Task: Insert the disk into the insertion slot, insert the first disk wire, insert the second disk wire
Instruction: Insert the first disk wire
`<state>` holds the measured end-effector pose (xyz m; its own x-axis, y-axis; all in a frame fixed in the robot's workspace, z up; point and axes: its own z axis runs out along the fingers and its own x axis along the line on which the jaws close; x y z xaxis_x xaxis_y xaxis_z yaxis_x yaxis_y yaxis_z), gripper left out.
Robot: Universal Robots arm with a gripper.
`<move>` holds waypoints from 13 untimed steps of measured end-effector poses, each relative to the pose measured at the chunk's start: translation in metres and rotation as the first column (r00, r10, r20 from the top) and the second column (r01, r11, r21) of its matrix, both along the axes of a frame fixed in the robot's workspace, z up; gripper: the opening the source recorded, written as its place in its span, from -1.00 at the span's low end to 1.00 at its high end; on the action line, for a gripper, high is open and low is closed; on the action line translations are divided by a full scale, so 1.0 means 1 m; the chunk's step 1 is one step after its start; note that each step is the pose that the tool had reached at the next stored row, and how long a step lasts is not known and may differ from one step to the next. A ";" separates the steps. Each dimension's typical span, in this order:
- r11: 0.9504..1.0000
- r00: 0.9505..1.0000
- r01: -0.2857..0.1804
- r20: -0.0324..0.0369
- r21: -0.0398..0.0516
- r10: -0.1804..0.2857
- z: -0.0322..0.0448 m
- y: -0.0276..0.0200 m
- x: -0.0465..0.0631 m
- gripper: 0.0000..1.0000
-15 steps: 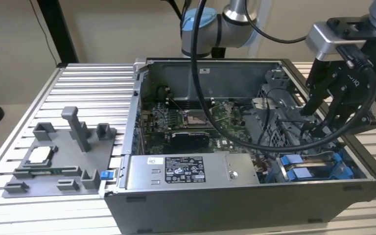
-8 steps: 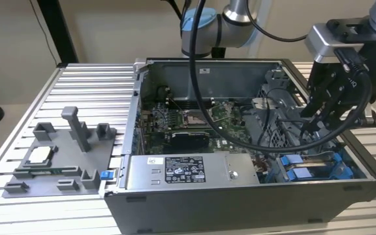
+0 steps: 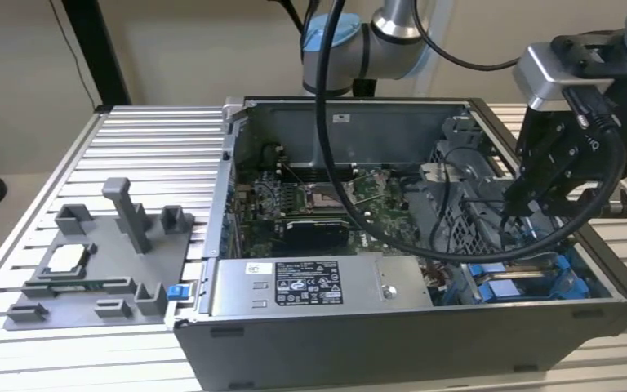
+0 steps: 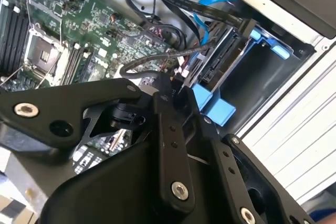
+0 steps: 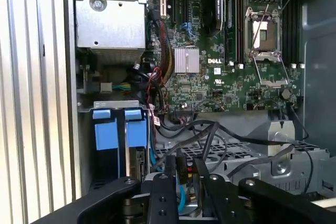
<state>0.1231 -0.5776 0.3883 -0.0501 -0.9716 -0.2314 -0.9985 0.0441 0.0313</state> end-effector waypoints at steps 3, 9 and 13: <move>1.000 1.000 0.002 -0.001 0.003 -0.002 -0.0022 -0.0010 0.000 -1.00; 1.000 1.000 0.003 -0.001 0.007 -0.003 -0.0041 -0.0010 0.000 -1.00; 1.000 1.000 -0.016 0.002 0.007 0.016 -0.0049 -0.0010 0.001 -1.00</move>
